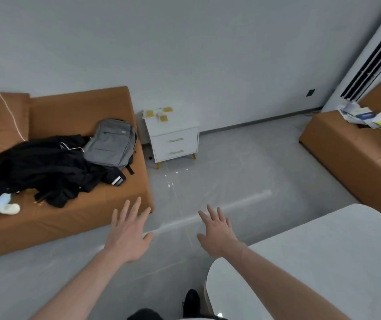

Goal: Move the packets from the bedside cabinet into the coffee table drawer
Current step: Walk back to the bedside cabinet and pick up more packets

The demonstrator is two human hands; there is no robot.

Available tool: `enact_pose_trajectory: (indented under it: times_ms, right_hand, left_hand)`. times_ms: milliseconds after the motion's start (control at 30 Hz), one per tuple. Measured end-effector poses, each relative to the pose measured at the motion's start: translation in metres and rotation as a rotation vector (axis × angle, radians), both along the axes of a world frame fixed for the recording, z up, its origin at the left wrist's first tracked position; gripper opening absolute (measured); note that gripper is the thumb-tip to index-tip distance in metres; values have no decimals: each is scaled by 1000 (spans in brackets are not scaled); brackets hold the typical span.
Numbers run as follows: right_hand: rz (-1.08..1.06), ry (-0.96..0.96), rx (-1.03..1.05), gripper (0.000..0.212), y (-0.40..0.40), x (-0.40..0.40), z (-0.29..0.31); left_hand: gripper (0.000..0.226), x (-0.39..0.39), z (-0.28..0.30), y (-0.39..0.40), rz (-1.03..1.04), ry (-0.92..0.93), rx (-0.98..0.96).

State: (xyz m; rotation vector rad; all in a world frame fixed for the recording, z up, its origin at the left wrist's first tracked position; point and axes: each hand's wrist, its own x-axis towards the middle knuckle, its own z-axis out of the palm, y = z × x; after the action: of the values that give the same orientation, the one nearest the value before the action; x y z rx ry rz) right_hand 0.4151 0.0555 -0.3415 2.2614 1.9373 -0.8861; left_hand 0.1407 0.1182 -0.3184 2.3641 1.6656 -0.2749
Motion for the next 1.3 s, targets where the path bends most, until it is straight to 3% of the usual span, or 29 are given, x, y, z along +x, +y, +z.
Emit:
enact_pose_trajectory:
  times_ms: [367, 967, 1300]
  right_hand:
    - [103, -4, 65, 77, 213, 17, 22]
    - [-198, 51, 4, 75, 483, 98, 0]
    - [-85, 85, 9, 76, 687, 159, -14]
  left_hand:
    - [77, -1, -2, 168, 97, -47, 18]
    - [77, 70, -18, 541, -40, -105, -63]
    - [75, 123, -20, 687, 122, -125, -100]
